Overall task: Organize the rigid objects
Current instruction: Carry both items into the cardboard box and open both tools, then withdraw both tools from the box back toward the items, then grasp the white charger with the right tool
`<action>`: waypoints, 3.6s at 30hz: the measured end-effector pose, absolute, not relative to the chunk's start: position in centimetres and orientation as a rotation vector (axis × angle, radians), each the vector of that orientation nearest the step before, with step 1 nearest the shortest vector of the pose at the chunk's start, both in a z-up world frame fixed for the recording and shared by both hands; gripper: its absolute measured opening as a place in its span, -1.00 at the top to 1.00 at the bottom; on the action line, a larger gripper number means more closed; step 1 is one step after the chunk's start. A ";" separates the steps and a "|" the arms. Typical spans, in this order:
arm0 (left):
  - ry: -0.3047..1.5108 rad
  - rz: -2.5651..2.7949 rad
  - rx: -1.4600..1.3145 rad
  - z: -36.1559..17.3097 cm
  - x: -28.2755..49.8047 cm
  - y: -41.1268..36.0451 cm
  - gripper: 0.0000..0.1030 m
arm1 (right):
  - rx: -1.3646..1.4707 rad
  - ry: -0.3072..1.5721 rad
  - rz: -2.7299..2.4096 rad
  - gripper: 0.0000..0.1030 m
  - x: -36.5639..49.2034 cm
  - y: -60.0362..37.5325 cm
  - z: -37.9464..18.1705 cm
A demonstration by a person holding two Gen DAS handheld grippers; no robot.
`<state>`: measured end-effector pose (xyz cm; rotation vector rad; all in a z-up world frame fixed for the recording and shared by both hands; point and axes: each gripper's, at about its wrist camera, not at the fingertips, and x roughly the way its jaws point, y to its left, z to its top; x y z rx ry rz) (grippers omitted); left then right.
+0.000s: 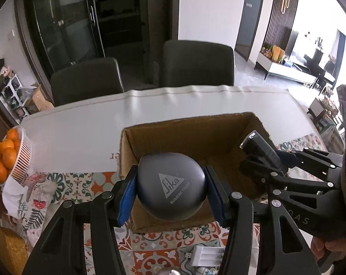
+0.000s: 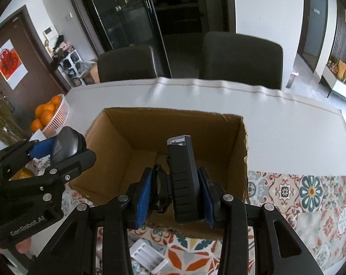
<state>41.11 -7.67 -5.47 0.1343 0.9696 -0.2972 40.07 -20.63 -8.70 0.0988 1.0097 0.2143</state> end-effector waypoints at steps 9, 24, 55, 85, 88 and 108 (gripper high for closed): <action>1.033 -0.292 0.163 -7.5 42.2 -8.4 -0.07 | 0.096 1.069 0.220 0.22 41.1 -20.8 -10.8; 0.991 -0.190 0.180 -7.5 41.4 -7.0 -0.25 | 0.088 1.095 0.224 -0.09 41.8 -20.0 -11.9; 0.748 -0.057 0.158 -2.3 29.5 -6.0 -0.88 | 0.015 0.817 0.060 -0.28 28.8 -21.5 -4.5; 0.929 -0.087 0.154 -9.7 23.8 -6.2 -0.88 | 0.026 0.968 0.110 -0.28 23.0 -21.6 -12.0; 0.948 -0.082 0.160 -10.5 23.6 -6.3 -0.88 | 0.025 0.985 0.115 -0.28 22.8 -21.5 -12.7; 1.082 -0.096 0.203 -16.1 23.4 -7.3 -0.88 | 0.084 1.161 0.149 -0.04 22.4 -22.2 -19.5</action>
